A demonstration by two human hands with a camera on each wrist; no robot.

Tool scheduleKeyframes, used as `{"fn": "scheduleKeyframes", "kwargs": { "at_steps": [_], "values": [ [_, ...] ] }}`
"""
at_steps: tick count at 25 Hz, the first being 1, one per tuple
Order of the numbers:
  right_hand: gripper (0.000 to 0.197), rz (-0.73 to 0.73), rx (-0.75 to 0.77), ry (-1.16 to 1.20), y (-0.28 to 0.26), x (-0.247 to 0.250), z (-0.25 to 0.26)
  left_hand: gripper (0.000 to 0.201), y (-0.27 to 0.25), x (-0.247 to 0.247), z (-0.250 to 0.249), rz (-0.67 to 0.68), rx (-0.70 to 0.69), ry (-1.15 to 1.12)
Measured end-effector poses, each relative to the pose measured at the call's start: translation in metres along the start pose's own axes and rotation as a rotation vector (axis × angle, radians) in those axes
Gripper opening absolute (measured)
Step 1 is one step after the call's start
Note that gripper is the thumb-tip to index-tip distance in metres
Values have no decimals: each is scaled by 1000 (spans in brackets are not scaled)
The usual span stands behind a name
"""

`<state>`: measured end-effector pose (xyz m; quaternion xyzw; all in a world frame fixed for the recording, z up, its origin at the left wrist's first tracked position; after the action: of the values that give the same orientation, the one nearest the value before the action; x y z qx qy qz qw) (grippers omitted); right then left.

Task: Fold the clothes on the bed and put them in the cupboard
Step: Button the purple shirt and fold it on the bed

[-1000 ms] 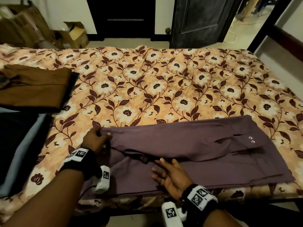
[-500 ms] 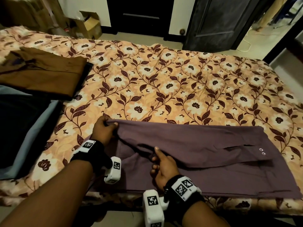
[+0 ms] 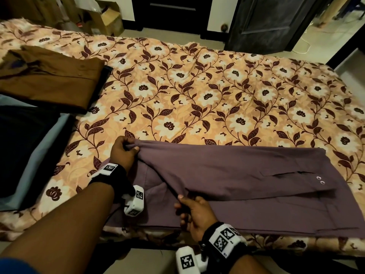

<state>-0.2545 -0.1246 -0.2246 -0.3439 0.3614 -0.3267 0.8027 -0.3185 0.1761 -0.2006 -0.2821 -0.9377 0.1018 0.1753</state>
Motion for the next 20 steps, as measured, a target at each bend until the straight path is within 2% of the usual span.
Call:
{"fn": "scheduleKeyframes", "kwargs": {
  "at_steps": [2, 3, 5, 6, 7, 9, 10, 11, 12, 13, 15, 17, 18, 20],
  "values": [
    [8, 31, -54, -76, -11, 4, -7, 31, -7, 0, -11, -38, 8, 47],
    [4, 32, -68, -126, -20, 9, -10, 35, -14, 5, -18, -105, 32, 95],
    [7, 12, -10, -280, -36, 27, 1, 38, -39, 12, -46, -272, 22, 285],
    [10, -10, 72, -366, -41, 43, 16, 34, -54, -4, -66, -261, -53, 378],
    [13, -41, 182, -465, -46, 61, 40, 28, -68, -36, -84, -143, -156, 428],
    [15, -164, 456, -712, -54, 94, 100, 23, -100, -122, -90, 211, -313, 552],
    [15, -219, 585, -898, -56, 103, 129, 33, -114, -160, -77, 334, -310, 693],
    [26, -260, 644, -1146, -54, 106, 152, 47, -125, -186, -55, 414, -261, 866],
    [46, -285, 619, -1428, -44, 113, 163, 60, -132, -200, -33, 456, -207, 1018],
    [69, -318, 501, -1657, -31, 135, 169, 67, -134, -204, -16, 465, -165, 1117],
    [100, -438, 190, -1879, -20, 207, 187, 73, -132, -197, -1, 446, -86, 1173],
    [107, -511, 39, -1906, -21, 253, 201, 75, -122, -193, -13, 411, -24, 1197],
    [104, -495, 48, -1939, -16, 247, 203, 76, -116, -203, -26, 399, -45, 1214],
    [94, -334, 191, -1968, 3, 202, 194, 73, -114, -248, -50, 491, -158, 1206]
  ]
}}
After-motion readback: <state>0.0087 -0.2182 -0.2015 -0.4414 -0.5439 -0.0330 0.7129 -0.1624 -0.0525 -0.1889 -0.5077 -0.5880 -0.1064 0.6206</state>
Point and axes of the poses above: each hand's wrist, its own y-axis towards the middle knuckle, its own x-axis out of the back of the hand, z = x × y, the point moved 10 cm from there along y, towards the middle knuckle, and after that the axes turned 11 degrees about z, right-handed, at the moved point
